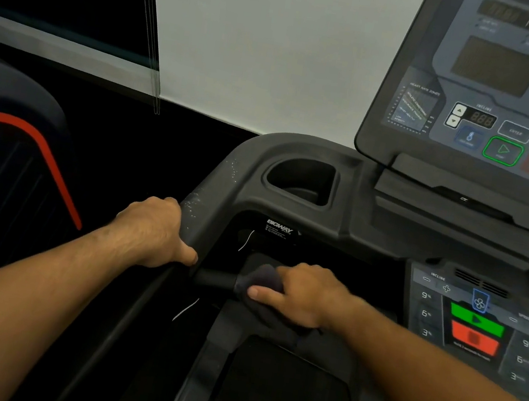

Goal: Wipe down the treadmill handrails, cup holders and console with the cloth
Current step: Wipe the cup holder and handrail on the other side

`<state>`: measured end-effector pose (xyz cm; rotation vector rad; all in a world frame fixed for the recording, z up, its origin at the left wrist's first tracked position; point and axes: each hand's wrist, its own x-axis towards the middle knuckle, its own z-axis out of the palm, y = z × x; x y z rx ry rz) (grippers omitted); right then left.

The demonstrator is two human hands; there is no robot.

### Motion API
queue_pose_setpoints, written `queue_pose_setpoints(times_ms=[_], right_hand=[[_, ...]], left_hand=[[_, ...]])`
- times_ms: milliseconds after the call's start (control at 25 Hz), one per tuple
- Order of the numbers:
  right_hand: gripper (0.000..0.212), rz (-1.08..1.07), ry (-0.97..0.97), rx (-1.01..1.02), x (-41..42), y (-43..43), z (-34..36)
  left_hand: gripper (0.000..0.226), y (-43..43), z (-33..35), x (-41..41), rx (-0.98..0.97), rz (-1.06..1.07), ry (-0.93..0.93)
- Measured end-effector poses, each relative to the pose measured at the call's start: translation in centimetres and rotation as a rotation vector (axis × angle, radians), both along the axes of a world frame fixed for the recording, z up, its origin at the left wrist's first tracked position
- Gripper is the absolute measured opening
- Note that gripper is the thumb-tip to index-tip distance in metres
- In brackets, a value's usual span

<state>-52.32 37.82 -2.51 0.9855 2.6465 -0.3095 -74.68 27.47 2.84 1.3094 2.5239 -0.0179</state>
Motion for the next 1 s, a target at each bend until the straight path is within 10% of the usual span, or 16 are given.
queue_pose_setpoints(times_ms=[440,640,1000], right_hand=[[0.058,0.359,0.208,0.336,-6.0,-4.3,-3.5],[0.06,0.548,0.241,0.187,-3.0,-3.1,-3.1],[0.065,0.027,0.075,0.245,-1.3,-1.6,-1.3]], left_hand=[[0.076,0.2,0.1,0.6,-0.01,0.026,0.058],[0.077,0.1,0.2,0.8,-0.01,0.029,0.054],[0.076,-0.8,0.5,0.7,0.028,0.041,-0.015]])
